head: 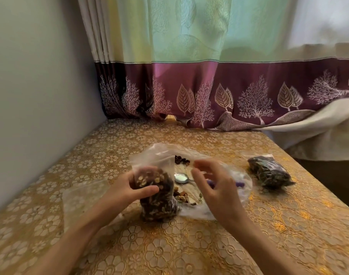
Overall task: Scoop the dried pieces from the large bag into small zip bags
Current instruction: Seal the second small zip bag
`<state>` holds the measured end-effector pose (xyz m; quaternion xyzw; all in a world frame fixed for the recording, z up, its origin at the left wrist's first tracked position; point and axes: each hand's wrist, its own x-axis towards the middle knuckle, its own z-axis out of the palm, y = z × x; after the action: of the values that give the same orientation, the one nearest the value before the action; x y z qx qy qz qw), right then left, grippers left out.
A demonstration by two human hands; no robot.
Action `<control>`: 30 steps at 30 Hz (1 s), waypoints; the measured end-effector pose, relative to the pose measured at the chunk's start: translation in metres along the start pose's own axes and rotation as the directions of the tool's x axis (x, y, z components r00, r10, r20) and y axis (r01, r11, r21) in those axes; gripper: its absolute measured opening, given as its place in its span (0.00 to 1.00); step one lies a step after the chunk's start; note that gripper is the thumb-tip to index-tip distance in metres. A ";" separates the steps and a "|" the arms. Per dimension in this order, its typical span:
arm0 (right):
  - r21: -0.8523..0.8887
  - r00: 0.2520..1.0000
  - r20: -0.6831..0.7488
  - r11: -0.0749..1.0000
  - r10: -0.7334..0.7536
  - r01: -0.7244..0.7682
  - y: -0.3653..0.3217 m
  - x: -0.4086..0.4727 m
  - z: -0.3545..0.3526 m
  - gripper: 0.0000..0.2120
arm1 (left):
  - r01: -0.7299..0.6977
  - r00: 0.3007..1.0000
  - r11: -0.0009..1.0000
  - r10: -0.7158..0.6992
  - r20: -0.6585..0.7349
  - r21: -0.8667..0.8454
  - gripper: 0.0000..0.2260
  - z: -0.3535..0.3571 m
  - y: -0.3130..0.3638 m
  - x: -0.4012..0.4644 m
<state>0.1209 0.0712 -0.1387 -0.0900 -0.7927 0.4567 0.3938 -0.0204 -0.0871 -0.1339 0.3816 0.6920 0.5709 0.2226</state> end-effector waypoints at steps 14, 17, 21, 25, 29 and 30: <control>0.262 0.880 0.464 0.933 0.101 -0.246 0.007 -0.007 0.022 0.17 | -0.118 0.992 0.967 0.104 -0.071 -0.226 0.16 0.014 -0.002 -0.015; 0.315 0.904 0.423 0.925 0.065 -0.214 0.002 -0.006 0.027 0.14 | -0.128 0.991 0.928 0.107 -0.080 -0.349 0.13 0.020 -0.001 -0.015; 0.427 0.941 0.323 0.872 0.100 -0.239 -0.003 -0.006 0.027 0.11 | -0.190 0.980 0.898 0.149 -0.131 -0.397 0.13 0.023 0.008 -0.018; 0.546 0.951 0.246 0.784 0.188 -0.296 -0.004 -0.004 0.021 0.10 | -0.242 0.951 0.942 0.183 -0.250 -0.232 0.13 0.017 0.015 -0.020; 0.573 0.954 0.244 0.768 0.173 -0.286 -0.010 -0.004 0.018 0.10 | -0.269 0.936 0.937 0.200 -0.291 -0.222 0.08 0.005 0.018 -0.019; 0.573 0.954 0.243 0.767 0.176 -0.288 -0.011 -0.004 0.018 0.10 | -0.270 0.933 0.940 0.203 -0.297 -0.209 0.07 0.004 0.018 -0.019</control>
<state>0.1134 0.0515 -0.1370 -0.0173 -0.6201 0.7360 0.2709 -0.0005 -0.0983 -0.1198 0.3504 0.5881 0.7219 0.1007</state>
